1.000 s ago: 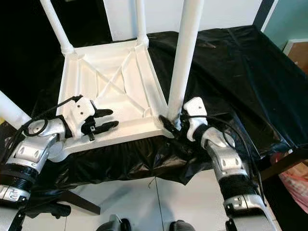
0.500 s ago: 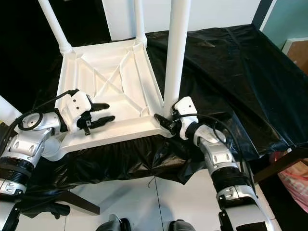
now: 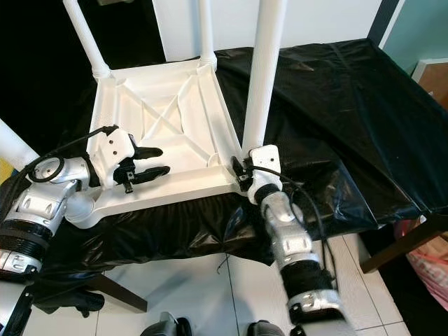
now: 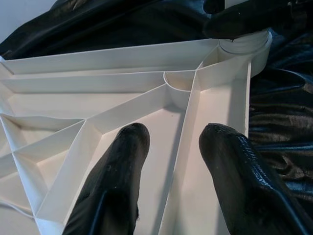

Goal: Building children table

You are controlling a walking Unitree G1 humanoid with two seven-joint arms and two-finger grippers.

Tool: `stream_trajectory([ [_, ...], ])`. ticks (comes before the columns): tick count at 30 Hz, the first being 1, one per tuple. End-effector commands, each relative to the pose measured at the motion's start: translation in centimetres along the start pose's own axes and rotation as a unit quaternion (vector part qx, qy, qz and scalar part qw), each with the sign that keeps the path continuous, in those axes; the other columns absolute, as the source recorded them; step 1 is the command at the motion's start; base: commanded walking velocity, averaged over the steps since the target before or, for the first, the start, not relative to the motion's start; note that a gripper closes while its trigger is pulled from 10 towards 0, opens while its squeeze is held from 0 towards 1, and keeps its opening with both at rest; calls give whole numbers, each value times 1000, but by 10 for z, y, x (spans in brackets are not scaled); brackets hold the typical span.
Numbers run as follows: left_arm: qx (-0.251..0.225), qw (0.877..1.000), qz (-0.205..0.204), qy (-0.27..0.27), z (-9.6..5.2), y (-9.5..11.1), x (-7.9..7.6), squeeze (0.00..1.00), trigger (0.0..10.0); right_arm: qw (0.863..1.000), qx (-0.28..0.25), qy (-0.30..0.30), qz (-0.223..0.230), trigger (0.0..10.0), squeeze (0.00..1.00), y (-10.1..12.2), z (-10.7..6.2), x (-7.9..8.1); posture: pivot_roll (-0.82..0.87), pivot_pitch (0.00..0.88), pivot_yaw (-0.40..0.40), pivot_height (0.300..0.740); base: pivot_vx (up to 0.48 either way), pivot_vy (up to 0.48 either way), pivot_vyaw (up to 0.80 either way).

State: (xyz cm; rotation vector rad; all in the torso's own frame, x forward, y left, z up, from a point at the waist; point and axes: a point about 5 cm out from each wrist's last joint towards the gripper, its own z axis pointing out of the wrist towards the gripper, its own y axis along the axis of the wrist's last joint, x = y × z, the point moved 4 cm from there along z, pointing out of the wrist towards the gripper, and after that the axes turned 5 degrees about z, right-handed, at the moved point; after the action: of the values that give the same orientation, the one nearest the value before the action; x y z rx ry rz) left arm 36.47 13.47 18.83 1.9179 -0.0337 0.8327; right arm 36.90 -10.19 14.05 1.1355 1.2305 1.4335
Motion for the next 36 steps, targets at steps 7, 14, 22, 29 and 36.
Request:
stream_trajectory([
  [7,-18,999,-24,32,3,1,4,0,10000,997,35,-60,21,10000,0,-22,-8,19,-22,115,43,740,0,0,0],
  [14,-36,996,-44,64,3,6,4,0,10000,996,30,-79,7,10000,0,-16,-7,4,-17,106,34,740,0,0,0],
  [22,-65,988,-77,117,3,17,1,0,10000,996,22,-86,-1,10000,0,-14,-12,-3,-9,108,26,740,0,0,0],
  [29,-81,978,-109,156,4,25,-2,0,10000,996,15,-87,-9,10000,0,-12,-18,-11,3,117,9,740,0,0,0],
  [36,-84,975,-119,166,1,29,-10,0,10000,999,6,-53,0,10000,1000,-8,-20,-9,36,126,-27,740,0,0,0],
])
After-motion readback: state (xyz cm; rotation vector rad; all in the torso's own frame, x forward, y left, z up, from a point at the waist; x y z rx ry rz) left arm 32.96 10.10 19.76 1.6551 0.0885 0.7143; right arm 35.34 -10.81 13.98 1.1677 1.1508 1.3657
